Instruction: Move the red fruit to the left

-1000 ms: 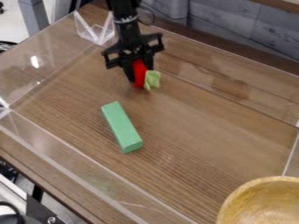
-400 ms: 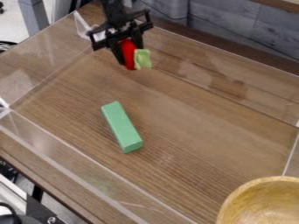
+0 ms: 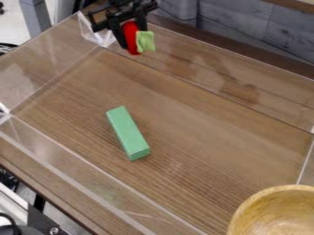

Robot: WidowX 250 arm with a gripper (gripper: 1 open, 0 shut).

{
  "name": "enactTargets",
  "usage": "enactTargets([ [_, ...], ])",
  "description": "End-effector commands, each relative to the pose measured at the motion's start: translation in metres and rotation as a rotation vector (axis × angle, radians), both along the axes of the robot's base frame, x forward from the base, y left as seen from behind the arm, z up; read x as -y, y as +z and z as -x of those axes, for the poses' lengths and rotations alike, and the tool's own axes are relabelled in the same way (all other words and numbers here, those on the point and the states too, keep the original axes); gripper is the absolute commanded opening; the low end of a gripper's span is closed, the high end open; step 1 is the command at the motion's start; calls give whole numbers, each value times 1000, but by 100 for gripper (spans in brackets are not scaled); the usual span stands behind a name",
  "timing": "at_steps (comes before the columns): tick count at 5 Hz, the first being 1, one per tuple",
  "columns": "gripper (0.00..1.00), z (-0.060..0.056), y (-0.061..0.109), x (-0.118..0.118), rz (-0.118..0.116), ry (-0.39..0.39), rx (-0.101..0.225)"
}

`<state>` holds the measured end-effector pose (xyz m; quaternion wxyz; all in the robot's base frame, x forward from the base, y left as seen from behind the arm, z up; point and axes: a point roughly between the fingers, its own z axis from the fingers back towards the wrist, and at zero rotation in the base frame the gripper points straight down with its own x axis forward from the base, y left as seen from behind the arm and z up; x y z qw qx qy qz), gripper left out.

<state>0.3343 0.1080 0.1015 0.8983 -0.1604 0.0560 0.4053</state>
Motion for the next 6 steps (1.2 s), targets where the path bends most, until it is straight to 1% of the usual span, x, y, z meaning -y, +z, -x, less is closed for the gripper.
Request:
enactTargets([
  [1, 0, -12, 17, -15, -51, -11, 75],
  [2, 0, -18, 7, -25, -65, -29, 70],
  [4, 0, -22, 7, -23, -75, -82, 63],
  [5, 0, -26, 8, -19, -74, -128, 61],
  [6, 0, -27, 4, -15, -79, -177, 56],
])
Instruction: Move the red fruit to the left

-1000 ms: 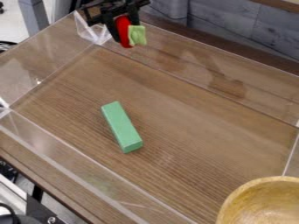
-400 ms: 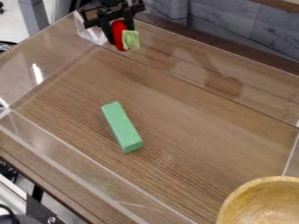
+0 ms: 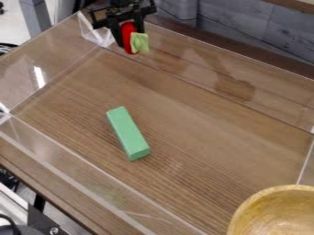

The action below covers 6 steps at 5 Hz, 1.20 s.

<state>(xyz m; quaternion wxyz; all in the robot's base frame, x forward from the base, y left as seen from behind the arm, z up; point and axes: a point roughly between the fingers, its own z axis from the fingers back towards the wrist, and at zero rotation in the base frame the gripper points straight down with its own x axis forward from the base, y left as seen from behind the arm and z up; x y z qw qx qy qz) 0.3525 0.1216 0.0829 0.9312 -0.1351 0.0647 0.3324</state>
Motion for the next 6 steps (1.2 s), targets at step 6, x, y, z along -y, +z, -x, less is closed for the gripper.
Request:
enactTargets([
  [6, 0, 2, 43, 10, 5, 53, 49],
])
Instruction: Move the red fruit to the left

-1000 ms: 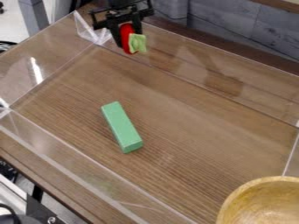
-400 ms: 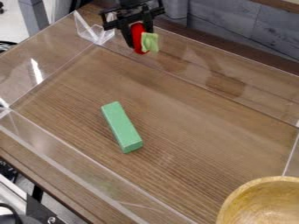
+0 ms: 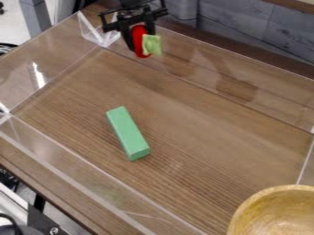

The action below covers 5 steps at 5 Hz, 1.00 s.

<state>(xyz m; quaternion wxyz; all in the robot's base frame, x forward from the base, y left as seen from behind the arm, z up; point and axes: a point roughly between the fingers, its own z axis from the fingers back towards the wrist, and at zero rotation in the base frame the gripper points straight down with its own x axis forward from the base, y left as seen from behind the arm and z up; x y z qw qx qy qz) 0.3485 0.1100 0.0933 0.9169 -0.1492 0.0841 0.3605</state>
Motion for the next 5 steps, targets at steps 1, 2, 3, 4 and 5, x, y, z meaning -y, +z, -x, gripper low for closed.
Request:
enactTargets([
  [1, 0, 3, 47, -3, -23, 7, 86],
  [2, 0, 8, 45, -3, -32, 9, 80],
  [3, 0, 13, 33, -13, -55, -20, 71],
  [4, 0, 9, 21, -27, -74, -126, 64],
  [5, 0, 6, 9, -36, -94, -236, 56],
])
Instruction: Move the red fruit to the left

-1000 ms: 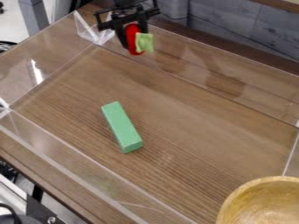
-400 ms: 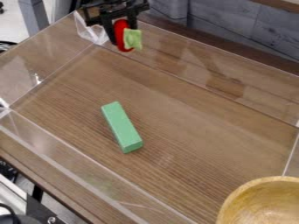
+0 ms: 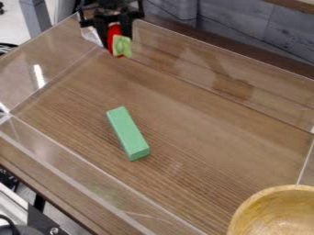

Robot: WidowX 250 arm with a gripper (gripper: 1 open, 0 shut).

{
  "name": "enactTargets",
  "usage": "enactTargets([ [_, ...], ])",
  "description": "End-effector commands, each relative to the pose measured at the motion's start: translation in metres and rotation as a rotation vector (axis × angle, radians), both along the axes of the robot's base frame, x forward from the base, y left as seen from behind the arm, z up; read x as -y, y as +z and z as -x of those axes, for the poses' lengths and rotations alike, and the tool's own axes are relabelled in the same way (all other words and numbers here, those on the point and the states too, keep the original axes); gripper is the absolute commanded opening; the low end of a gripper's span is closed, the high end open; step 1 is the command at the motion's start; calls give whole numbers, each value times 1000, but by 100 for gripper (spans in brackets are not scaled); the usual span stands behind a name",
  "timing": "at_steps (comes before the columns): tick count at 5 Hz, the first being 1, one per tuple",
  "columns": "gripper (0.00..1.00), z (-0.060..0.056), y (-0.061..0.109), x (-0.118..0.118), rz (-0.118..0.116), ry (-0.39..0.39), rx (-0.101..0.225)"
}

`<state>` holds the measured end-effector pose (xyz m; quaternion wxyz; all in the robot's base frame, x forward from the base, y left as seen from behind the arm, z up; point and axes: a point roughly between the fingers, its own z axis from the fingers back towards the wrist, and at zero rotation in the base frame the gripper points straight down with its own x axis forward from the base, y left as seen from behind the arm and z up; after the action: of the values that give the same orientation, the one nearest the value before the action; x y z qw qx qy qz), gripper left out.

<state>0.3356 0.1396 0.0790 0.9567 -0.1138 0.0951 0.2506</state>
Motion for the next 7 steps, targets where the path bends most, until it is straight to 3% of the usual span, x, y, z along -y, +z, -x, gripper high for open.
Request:
enactTargets([
  [1, 0, -11, 11, -14, -49, -112, 52],
  [3, 0, 6, 10, -13, -61, -173, 34],
  [5, 0, 14, 16, -28, -63, -293, 31],
  [7, 0, 13, 16, -44, -62, -231, 9],
])
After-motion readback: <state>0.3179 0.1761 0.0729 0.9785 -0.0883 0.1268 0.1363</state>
